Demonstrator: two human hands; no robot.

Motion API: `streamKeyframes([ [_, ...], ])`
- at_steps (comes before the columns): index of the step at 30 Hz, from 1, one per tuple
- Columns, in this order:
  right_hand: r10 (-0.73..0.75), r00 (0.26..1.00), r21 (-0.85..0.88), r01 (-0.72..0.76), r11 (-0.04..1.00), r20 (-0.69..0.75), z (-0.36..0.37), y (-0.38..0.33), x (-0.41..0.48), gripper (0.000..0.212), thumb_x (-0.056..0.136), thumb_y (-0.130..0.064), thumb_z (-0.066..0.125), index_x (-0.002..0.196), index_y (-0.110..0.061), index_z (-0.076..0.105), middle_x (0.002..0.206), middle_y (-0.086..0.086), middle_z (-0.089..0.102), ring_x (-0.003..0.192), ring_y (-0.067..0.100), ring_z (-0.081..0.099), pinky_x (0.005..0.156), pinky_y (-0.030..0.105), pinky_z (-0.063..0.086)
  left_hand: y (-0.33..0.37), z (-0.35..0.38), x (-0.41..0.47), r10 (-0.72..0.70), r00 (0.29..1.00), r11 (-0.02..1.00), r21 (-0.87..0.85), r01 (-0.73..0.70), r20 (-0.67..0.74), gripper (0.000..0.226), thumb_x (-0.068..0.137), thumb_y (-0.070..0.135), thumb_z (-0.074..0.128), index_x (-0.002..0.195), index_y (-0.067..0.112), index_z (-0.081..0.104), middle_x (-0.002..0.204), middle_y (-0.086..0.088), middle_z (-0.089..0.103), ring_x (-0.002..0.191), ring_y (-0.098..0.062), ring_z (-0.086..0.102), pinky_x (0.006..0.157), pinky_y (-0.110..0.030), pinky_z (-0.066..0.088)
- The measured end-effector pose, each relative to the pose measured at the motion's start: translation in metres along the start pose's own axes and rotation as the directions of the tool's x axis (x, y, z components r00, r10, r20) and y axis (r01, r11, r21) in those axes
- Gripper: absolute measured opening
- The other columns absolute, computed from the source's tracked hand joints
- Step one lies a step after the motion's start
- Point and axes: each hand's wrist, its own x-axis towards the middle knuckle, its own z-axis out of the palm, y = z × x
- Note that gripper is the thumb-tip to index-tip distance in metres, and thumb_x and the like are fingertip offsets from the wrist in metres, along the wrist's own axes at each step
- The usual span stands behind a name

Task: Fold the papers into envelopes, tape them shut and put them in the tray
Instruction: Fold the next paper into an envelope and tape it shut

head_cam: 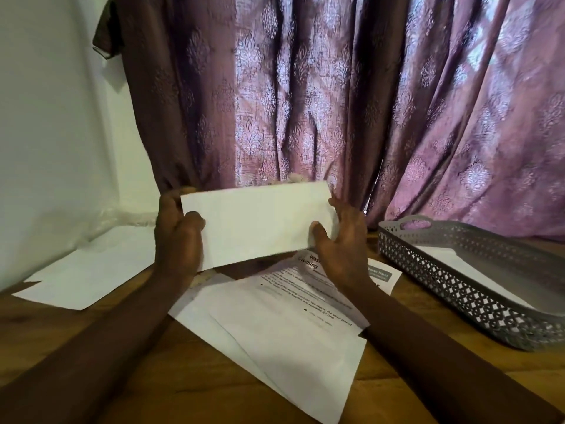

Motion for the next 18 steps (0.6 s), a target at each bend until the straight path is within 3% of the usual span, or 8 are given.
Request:
streamKeyframes([
  [3,-0.048,0.982,-0.298,0.102,0.949,0.185,0.002,0.005,-0.002,0.039,0.089,-0.037,0.064,0.127,-0.028,0.061,0.129,0.006,0.058,0.125,0.027,0.054,0.105,0.043,0.047,-0.018,-0.005,0.014,-0.266,0.964,0.915,0.316,0.25,0.008,0.035,0.089,0.007,0.048,0.12,0.02,0.058,0.113,-0.008,0.066,0.109,-0.035,0.061,0.095,-0.045,0.051],
  [6,0.059,0.851,-0.504,0.252,0.826,0.522,0.011,0.011,-0.009,0.04,0.093,-0.041,0.057,0.13,-0.029,0.062,0.138,0.0,0.059,0.133,0.025,0.052,0.113,0.042,0.041,-0.035,-0.006,0.017,-0.365,0.925,0.74,0.636,0.22,0.105,0.031,0.099,0.01,0.048,0.126,0.006,0.063,0.128,-0.024,0.064,0.119,-0.043,0.059,0.101,-0.045,0.048],
  [9,0.243,0.632,-0.536,0.323,0.78,0.736,0.022,0.015,-0.016,0.055,0.107,-0.047,0.033,0.157,-0.024,0.039,0.167,0.002,0.031,0.155,0.026,0.026,0.126,0.046,0.02,-0.032,-0.008,0.01,-0.344,0.912,0.503,0.864,-0.021,0.222,0.031,0.096,0.027,0.052,0.125,0.022,0.062,0.126,-0.012,0.066,0.109,-0.032,0.061,0.086,-0.035,0.044],
  [11,0.289,0.581,-0.576,0.399,0.714,0.761,0.026,0.017,-0.019,0.06,0.109,-0.045,0.021,0.162,-0.02,0.024,0.172,0.006,0.016,0.159,0.027,0.013,0.126,0.053,0.011,-0.032,-0.006,0.003,-0.29,0.918,0.161,0.959,-0.233,0.272,0.044,0.093,0.042,0.052,0.135,0.029,0.054,0.135,-0.005,0.06,0.118,-0.028,0.058,0.09,-0.038,0.042],
  [12,0.282,0.581,-0.583,0.432,0.688,0.764,0.028,0.017,-0.02,0.06,0.109,-0.043,0.019,0.162,-0.018,0.022,0.172,0.008,0.015,0.159,0.029,0.011,0.125,0.055,0.012,-0.031,-0.003,-0.003,-0.22,0.917,0.085,0.943,-0.32,0.331,0.051,0.094,0.048,0.049,0.142,0.03,0.048,0.144,-0.004,0.053,0.127,-0.029,0.052,0.098,-0.043,0.04],
  [15,0.25,0.605,-0.582,0.446,0.68,0.756,0.028,0.015,-0.023,0.058,0.108,-0.042,0.021,0.161,-0.018,0.025,0.17,0.008,0.021,0.158,0.03,0.014,0.123,0.058,0.016,-0.025,0.019,-0.03,-0.096,0.753,0.409,0.715,-0.566,0.651,0.061,0.099,0.065,0.031,0.15,0.032,0.042,0.162,0.001,0.033,0.148,-0.024,0.033,0.118,-0.047,0.03],
  [16,0.242,0.6,-0.571,0.449,0.687,0.763,0.027,0.015,-0.023,0.058,0.107,-0.043,0.024,0.161,-0.02,0.025,0.169,0.007,0.022,0.158,0.029,0.015,0.123,0.058,0.016,-0.024,0.029,-0.041,-0.156,0.662,0.543,0.623,-0.563,0.734,0.069,0.097,0.07,0.024,0.154,0.033,0.037,0.166,0.004,0.027,0.153,-0.021,0.024,0.122,-0.048,0.024],
  [18,0.244,0.561,-0.552,0.482,0.681,0.791,0.025,0.017,-0.022,0.064,0.105,-0.048,0.03,0.163,-0.025,0.019,0.171,0.006,0.017,0.159,0.029,0.012,0.124,0.058,0.015,-0.027,0.044,-0.058,-0.343,0.519,0.609,0.606,-0.512,0.783,0.086,0.088,0.083,0.012,0.161,0.036,0.017,0.17,0.012,0.013,0.157,-0.012,0.009,0.126,-0.047,0.012],
])
